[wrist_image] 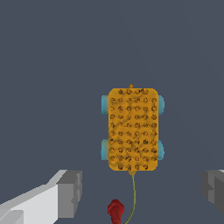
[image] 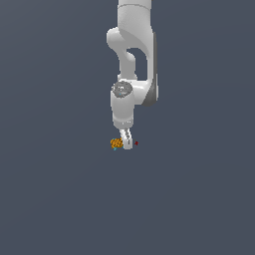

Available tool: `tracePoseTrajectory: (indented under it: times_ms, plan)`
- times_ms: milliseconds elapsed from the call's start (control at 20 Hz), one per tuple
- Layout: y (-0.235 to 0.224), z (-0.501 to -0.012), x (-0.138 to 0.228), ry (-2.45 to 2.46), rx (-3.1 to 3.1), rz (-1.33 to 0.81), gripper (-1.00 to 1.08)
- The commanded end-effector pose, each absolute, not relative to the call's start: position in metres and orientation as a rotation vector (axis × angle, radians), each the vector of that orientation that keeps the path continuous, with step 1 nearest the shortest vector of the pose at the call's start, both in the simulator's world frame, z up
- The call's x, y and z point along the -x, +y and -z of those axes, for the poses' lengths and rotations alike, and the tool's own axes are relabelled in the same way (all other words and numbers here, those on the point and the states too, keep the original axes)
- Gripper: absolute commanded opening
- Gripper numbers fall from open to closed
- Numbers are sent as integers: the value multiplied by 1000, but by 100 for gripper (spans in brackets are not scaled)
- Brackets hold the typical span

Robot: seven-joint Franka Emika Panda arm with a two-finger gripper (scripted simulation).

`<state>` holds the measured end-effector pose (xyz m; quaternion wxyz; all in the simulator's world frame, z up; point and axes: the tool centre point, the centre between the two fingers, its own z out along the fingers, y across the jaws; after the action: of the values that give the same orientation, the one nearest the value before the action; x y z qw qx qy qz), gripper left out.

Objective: Pick up the object and move it to a goal position.

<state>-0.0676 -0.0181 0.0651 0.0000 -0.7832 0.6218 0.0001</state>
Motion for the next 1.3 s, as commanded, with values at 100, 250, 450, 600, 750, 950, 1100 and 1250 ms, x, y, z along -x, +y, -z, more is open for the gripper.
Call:
tracePoseTrajectory:
  times_ms: [100, 250, 450, 600, 750, 950, 1100, 1250]
  plan:
    - [-18, -57, 68, 1954, 2460, -1, 100]
    - [-18, -45, 69, 1957, 2458, -1, 100]
    - [-18, -26, 69, 1959, 2456, -1, 100]
    - [-18, -18, 69, 1960, 2455, -1, 100]
    - [-18, -15, 68, 1960, 2455, -1, 100]
    - [-18, -15, 68, 1960, 2455, -1, -100]
    - [-18, -15, 68, 1960, 2455, -1, -100]
    - [-18, -15, 68, 1960, 2455, -1, -100]
